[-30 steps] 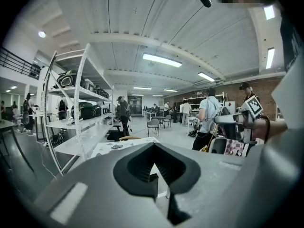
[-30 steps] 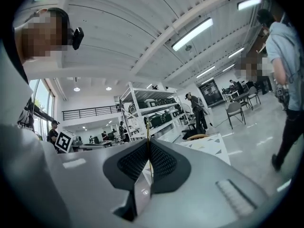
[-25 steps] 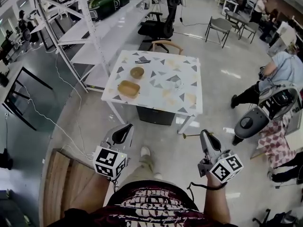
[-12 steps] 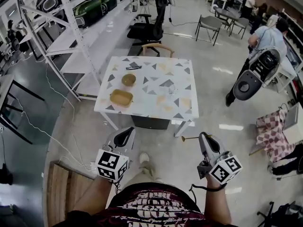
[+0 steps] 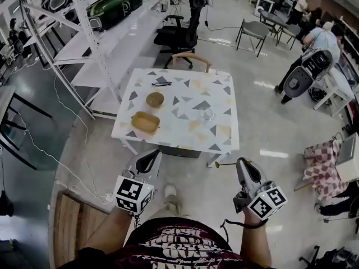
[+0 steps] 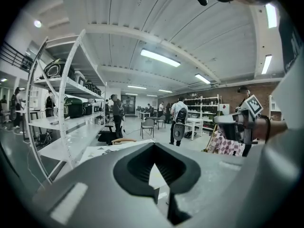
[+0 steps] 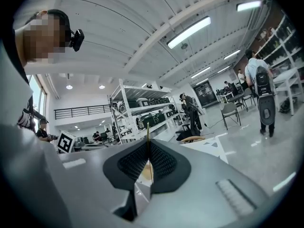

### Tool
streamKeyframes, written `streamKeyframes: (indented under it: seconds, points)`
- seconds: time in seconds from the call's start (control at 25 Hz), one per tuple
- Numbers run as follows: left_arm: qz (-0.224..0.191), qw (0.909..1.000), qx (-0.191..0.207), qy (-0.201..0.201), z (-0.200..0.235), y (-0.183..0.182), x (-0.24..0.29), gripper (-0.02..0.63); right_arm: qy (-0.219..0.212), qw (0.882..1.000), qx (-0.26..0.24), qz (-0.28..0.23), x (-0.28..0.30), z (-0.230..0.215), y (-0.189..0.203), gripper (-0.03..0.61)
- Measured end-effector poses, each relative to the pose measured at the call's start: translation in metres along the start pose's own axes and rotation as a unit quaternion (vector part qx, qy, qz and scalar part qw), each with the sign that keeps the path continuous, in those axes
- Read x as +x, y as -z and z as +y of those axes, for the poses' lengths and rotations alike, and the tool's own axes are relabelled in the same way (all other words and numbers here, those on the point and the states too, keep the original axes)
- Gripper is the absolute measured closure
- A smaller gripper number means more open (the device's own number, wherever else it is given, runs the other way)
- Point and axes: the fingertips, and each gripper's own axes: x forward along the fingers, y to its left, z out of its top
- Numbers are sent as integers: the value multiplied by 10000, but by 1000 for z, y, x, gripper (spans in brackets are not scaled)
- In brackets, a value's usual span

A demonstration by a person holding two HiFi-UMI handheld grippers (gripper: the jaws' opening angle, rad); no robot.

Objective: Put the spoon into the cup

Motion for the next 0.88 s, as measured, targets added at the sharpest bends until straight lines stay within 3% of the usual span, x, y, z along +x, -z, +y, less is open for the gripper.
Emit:
streamKeyframes:
  seconds: [0.88]
  points:
    - [348,9991,69,227,60,-1,97,614,70,9992,303,231,104,-52,3,546]
